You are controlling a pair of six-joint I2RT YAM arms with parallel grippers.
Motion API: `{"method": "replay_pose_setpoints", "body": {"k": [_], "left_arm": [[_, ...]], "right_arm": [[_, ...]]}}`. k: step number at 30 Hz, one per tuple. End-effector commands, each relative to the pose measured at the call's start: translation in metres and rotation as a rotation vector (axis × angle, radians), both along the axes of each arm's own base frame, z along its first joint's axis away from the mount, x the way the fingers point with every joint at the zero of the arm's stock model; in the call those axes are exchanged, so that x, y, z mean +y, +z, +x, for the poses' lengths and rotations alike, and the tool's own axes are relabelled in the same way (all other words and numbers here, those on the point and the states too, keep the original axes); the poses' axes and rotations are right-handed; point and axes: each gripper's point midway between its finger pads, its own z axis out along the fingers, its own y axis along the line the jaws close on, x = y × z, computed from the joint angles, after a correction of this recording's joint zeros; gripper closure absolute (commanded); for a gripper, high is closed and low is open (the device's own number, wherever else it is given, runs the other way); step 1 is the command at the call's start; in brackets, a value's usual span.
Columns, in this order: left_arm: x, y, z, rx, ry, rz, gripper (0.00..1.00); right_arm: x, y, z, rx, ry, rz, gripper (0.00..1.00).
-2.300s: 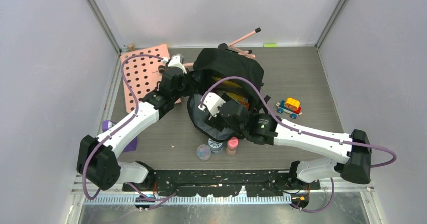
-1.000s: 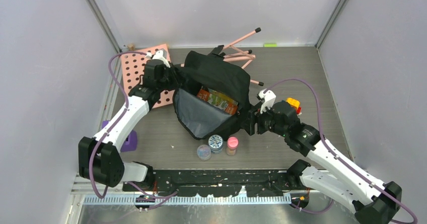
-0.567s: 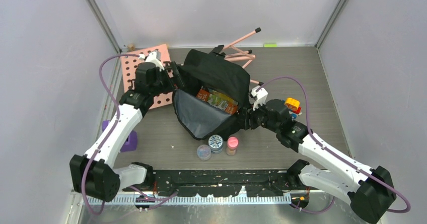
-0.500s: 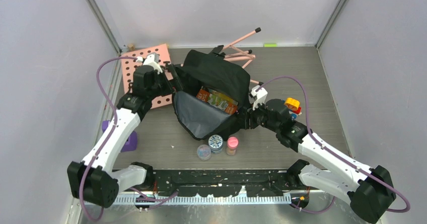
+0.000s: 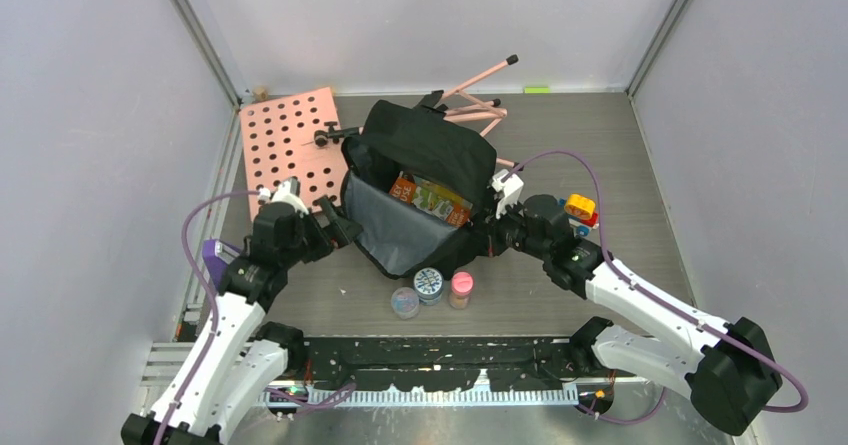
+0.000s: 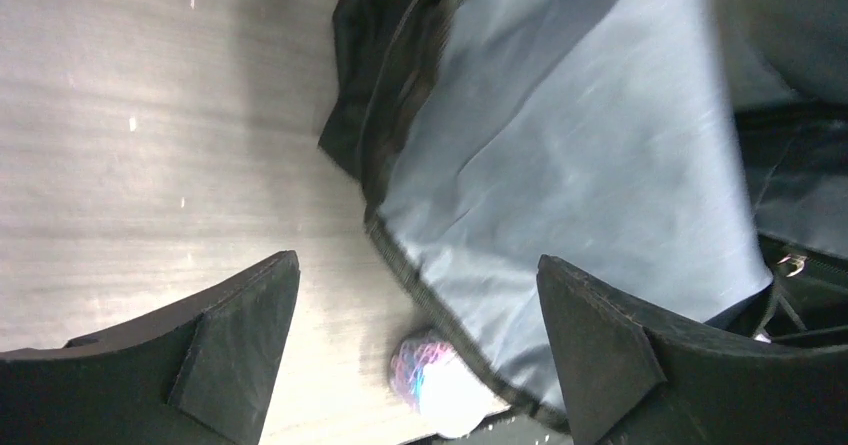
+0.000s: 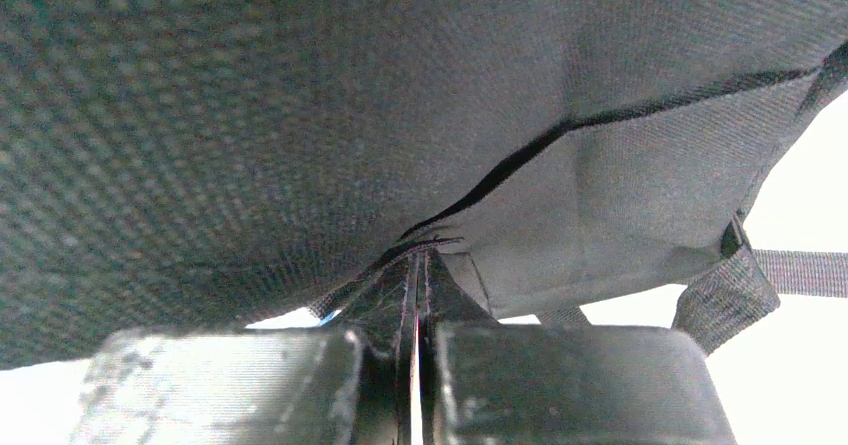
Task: Pack the student bag
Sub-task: Zip the student bag at the center of the board.
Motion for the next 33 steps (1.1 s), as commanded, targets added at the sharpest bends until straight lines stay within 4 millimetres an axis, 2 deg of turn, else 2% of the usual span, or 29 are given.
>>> {"method": "replay_pose_setpoints", "body": {"k": [1,6,14,20,26,28,33], "left_arm": [[-0.010,-0.027,-0.026,0.092,0.018,-0.147,0.13],[-0.019,-0.040,-0.033,0.079,0.034,-0.283,0.25],[-0.039,-0.060,-0.025,0.119,0.017,-0.447,0.40],[-0.047,-0.057,-0.015,0.099,0.014,-0.516,0.49],[-0.061,-0.048,-0.005,0.065,0.003,-0.541,0.61],[-0.071,-0.044,-0.002,0.056,-0.018,-0.547,0.68],[-0.082,-0.033,0.002,0.038,-0.046,-0.552,0.95]], "right_arm": [[0.000,0.036,0.009,-0.063,-0.041,0.055,0.99],[-0.010,0.049,0.005,-0.083,-0.083,0.083,0.99],[-0.011,0.067,0.002,-0.098,-0.080,0.099,0.99],[-0.011,0.080,0.000,-0.115,-0.077,0.123,0.99],[-0.017,0.085,-0.007,-0.101,-0.082,0.117,0.99],[-0.020,0.092,-0.010,-0.108,-0.086,0.127,0.99],[-0.028,0.109,-0.020,-0.121,-0.093,0.152,0.99]]}}
